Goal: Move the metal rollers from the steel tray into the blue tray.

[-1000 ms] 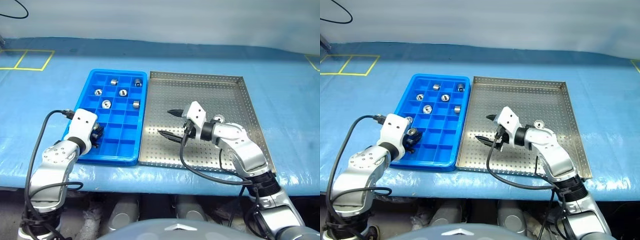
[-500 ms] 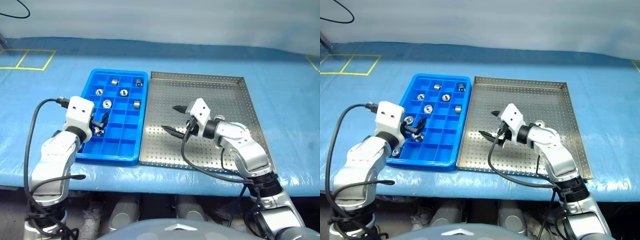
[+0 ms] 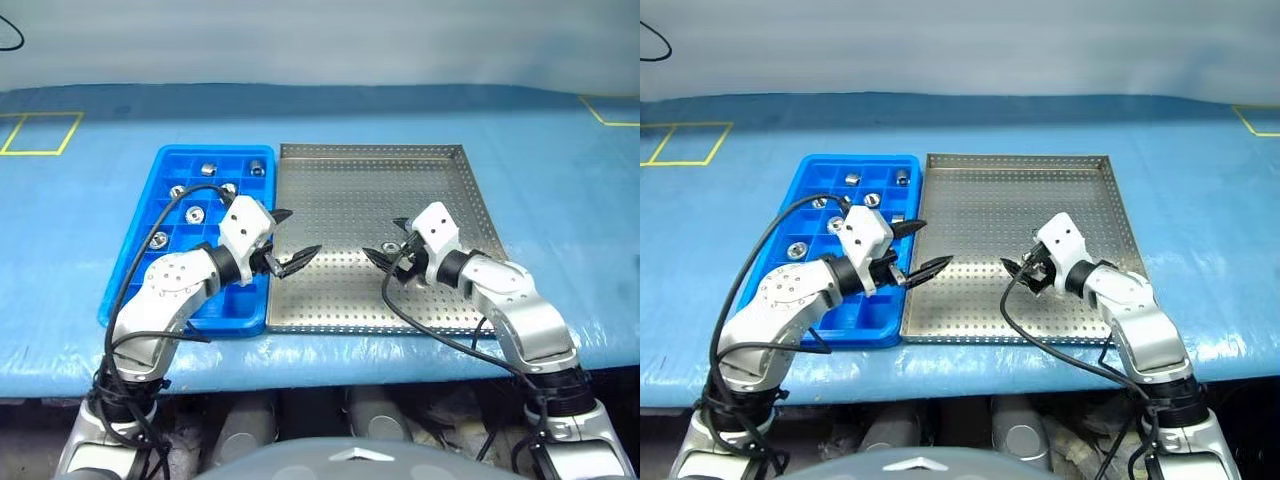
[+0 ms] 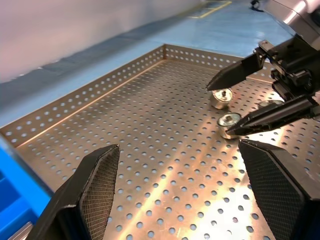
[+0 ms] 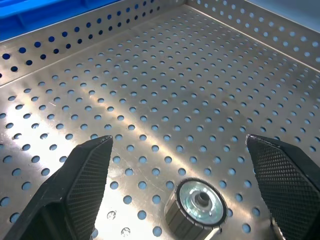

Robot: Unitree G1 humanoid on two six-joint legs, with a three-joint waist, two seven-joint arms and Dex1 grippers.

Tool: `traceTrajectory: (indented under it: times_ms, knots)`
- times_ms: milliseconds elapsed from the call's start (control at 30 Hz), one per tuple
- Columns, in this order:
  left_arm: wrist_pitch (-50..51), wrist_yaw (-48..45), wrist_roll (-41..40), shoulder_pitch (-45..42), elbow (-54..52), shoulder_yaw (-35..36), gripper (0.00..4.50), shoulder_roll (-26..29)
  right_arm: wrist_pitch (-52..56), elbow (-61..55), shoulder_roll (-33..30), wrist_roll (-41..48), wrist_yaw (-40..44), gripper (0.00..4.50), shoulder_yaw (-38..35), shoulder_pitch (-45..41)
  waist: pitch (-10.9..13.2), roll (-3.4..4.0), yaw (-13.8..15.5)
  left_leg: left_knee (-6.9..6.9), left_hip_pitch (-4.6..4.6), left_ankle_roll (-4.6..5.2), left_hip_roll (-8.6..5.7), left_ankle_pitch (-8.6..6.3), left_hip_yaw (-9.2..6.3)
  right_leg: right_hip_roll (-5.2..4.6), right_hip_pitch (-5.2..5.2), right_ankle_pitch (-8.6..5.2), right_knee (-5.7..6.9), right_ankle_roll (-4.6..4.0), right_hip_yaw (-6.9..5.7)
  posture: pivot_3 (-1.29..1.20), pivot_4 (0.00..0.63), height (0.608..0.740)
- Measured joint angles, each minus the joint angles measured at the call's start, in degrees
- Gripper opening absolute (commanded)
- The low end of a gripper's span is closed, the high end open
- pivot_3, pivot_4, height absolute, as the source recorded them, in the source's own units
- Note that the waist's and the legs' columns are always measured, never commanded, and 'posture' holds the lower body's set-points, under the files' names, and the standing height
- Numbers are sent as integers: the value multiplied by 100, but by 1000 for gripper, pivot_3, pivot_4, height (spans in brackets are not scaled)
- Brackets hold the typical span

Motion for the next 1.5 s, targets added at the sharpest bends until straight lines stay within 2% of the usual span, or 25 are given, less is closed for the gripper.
traceTrajectory:
  times_ms: [267, 867, 967, 1167, 1233, 1300, 1500]
  knots:
    - [-150, -70, -3, -4, 158, -35, 4120, 148, 74, 181, 240, 112, -193, 4500, -69, 2, 0, 0, -178, 2, 23, 5, -1, -1, -1, 11, 24, -11, -4, 22, 1, -227, 150, 740]
    - [-223, 225, 11, 171, 151, -34, 4120, 193, 28, 1228, 562, 96, -191, 4500, 12, -184, 1, 1, -147, 1, 23, 5, -1, -1, -5, 3, 23, 0, -4, 4, 0, -175, 150, 740]
    - [-224, 267, 11, 204, 135, -32, 4165, 238, 23, 1266, 603, 97, -198, 3899, 12, -197, 1, 1, -131, 1, 23, 5, -1, -1, -5, 3, 23, 0, -4, 5, 0, -174, 150, 740]
    - [-223, 354, 6, 247, 133, -22, 4165, 261, -24, 1265, 607, 90, -176, 1966, 13, -235, 1, 1, -89, 1, 23, 5, -1, -1, -5, 3, 23, 0, -4, 5, 0, -173, 150, 740]
    - [-223, 368, 4, 250, 132, -22, 4165, 266, -50, 1265, 607, 76, -184, 1966, 12, -236, 1, 1, -79, 1, 23, 5, -1, -1, -5, 2, 23, 0, -4, 5, 0, -173, 150, 740]
    - [-223, 371, 1, 252, 132, -22, 4165, 272, -50, 1265, 607, 77, -186, 1782, 12, -236, 1, 1, -78, 1, 23, 5, -2, -1, -5, 2, 23, 0, -4, 5, 0, -176, 150, 740]
    - [-223, 374, -3, 257, 132, -22, 4165, 287, -50, 1241, 604, 75, -197, 1766, 12, -235, 1, 2, -80, 1, 23, 5, -1, -1, -5, 1, 23, 1, -4, 4, 0, -172, 150, 740]
